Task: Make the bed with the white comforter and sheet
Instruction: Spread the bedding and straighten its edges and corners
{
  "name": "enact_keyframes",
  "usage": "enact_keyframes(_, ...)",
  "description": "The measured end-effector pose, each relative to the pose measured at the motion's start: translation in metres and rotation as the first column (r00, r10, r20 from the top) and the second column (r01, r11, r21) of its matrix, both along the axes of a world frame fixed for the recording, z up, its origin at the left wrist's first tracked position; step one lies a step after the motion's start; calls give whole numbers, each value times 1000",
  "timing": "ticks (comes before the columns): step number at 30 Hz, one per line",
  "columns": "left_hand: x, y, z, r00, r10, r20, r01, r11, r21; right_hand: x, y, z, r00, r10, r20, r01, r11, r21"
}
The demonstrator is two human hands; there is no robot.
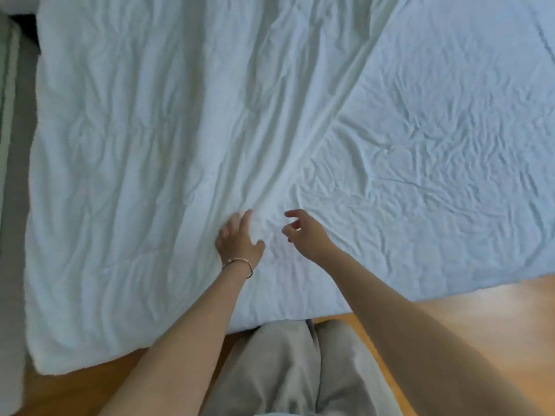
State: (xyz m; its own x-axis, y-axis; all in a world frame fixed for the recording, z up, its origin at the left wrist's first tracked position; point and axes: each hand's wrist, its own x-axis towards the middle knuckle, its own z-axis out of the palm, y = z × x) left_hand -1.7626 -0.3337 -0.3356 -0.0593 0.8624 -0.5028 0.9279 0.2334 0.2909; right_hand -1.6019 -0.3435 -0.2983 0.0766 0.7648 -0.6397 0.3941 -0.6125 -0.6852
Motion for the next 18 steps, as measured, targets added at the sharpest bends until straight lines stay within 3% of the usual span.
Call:
enact_keyframes(2, 2, 5, -11, 994, -78, -74, 78, 997, -2, 4, 30, -10, 993, 106, 48, -107, 994, 20)
enact_keyframes(4, 6, 14, -28, 996, -67, -66, 68, 998, 11, 12, 60, -22, 916, 310, 257, -341, 936, 87)
enact_keyframes(7, 11, 24, -51, 995, 72, -63, -62, 986, 156, 26, 106, -39, 496, 548, 673, -785, 615, 77)
enact_keyframes(9, 13, 30, -62, 983, 179, -50, -154, 935, 319, 37, 140, -48, 244, 574, 782, -923, 385, 6)
enact_keyframes(11, 12, 35, -68, 970, 242, 13, -219, 853, 474, 51, 173, -59, 110, 568, 816, -964, 262, -53)
enact_keyframes(13, 10, 43, -62, 961, 262, 86, -263, 781, 566, 65, 198, -67, 42, 563, 825, -976, 201, -88)
enact_keyframes(15, 10, 52, -53, 945, 316, 84, -313, 801, 510, 73, 211, -73, 33, 569, 822, -988, 140, -57)
enact_keyframes(18, 10, 58, -42, 900, 419, 119, -435, 859, 269, 64, 216, -77, 217, 525, 823, -975, 150, 161)
